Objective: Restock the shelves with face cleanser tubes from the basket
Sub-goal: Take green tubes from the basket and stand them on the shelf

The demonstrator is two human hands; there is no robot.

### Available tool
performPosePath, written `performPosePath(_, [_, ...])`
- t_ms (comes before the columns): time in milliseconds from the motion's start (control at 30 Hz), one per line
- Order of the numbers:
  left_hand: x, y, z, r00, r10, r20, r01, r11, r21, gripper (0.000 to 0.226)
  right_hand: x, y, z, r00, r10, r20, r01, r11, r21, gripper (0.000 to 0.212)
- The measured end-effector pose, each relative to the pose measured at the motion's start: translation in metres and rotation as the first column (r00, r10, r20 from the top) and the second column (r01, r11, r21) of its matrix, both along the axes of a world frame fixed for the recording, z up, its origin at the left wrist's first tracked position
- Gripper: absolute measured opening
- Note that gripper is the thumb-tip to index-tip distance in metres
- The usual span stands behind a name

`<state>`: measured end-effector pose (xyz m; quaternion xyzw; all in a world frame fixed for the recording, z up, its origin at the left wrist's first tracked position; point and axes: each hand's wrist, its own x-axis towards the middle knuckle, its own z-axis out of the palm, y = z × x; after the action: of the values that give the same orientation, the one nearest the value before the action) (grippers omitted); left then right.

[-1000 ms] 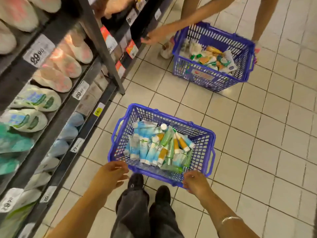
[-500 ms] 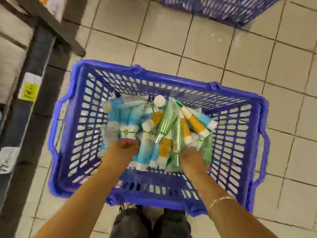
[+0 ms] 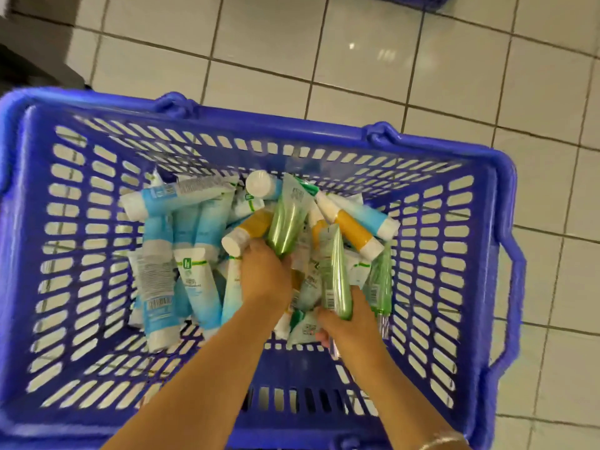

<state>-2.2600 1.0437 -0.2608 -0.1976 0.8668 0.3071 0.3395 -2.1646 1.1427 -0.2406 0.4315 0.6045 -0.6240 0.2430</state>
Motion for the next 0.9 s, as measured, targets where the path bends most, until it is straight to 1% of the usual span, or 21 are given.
performPosePath(100, [-0.002,0.004,-0.005,0.996,-0.077,0.037,0.079,0.994,-0.074,0.045,0.005,0.008,0.01,0.998,-0.064,-0.026,0.064,0.997,0.03,0.023])
performPosePath(167, [-0.003,0.003,-0.004,0.991,-0.113,0.066,0.116,0.993,-0.029,0.051,0.004,0.012,0.018,0.997,-0.06,-0.053,0.063,0.997,0.051,0.023])
performPosePath(233, [-0.002,-0.002,0.0,0.988,-0.111,0.107,0.106,0.993,0.052,0.059,0.001,0.012,0.026,0.996,-0.072,-0.053,0.074,0.997,0.038,0.038])
performPosePath(300, [-0.001,-0.011,0.011,0.988,-0.033,0.151,0.009,0.988,0.155,0.06,-0.003,0.009,0.036,0.992,-0.12,-0.025,0.121,0.993,0.006,0.046])
performPosePath(333, [0.001,-0.017,0.018,0.985,0.017,0.173,-0.053,0.978,0.204,0.058,-0.005,0.007,0.042,0.991,-0.129,-0.023,0.129,0.992,-0.003,0.045])
performPosePath(400, [0.005,-0.029,0.038,0.967,0.105,0.23,-0.17,0.944,0.283,0.05,-0.01,0.002,0.057,0.99,-0.138,-0.034,0.137,0.99,-0.025,0.033])
performPosePath(433, [0.008,-0.036,0.05,0.954,0.144,0.264,-0.228,0.919,0.321,0.046,-0.013,-0.001,0.067,0.987,-0.157,-0.045,0.155,0.987,-0.047,0.025])
performPosePath(467, [0.01,-0.044,0.062,0.94,0.174,0.295,-0.277,0.891,0.359,0.043,-0.016,-0.004,0.078,0.982,-0.179,-0.061,0.175,0.982,-0.066,0.022])
performPosePath(533, [0.012,-0.062,0.092,0.92,0.217,0.325,-0.348,0.834,0.427,0.035,-0.023,-0.012,0.103,0.979,-0.171,-0.108,0.166,0.985,-0.055,0.026])
performPosePath(600, [0.013,-0.081,0.126,0.909,0.262,0.324,-0.397,0.78,0.483,0.026,-0.032,-0.019,0.132,0.981,-0.11,-0.162,0.111,0.994,0.0,0.027])
performPosePath(700, [0.015,-0.106,0.181,0.881,0.375,0.288,-0.473,0.712,0.52,0.028,-0.045,-0.032,0.179,0.973,-0.027,-0.228,0.037,0.998,0.044,0.022])
performPosePath(767, [0.014,-0.12,0.221,0.853,0.445,0.272,-0.517,0.659,0.546,0.037,-0.055,-0.042,0.215,0.963,0.02,-0.268,-0.003,0.998,0.061,0.023])
performPosePath(833, [0.015,-0.136,0.259,0.837,0.488,0.247,-0.529,0.606,0.594,0.042,-0.064,-0.055,0.251,0.951,0.053,-0.304,-0.039,0.998,0.051,0.022])
performPosePath(900, [0.019,-0.152,0.295,0.825,0.524,0.209,-0.522,0.568,0.636,0.038,-0.07,-0.068,0.288,0.941,0.074,-0.33,-0.071,0.997,0.021,0.017])
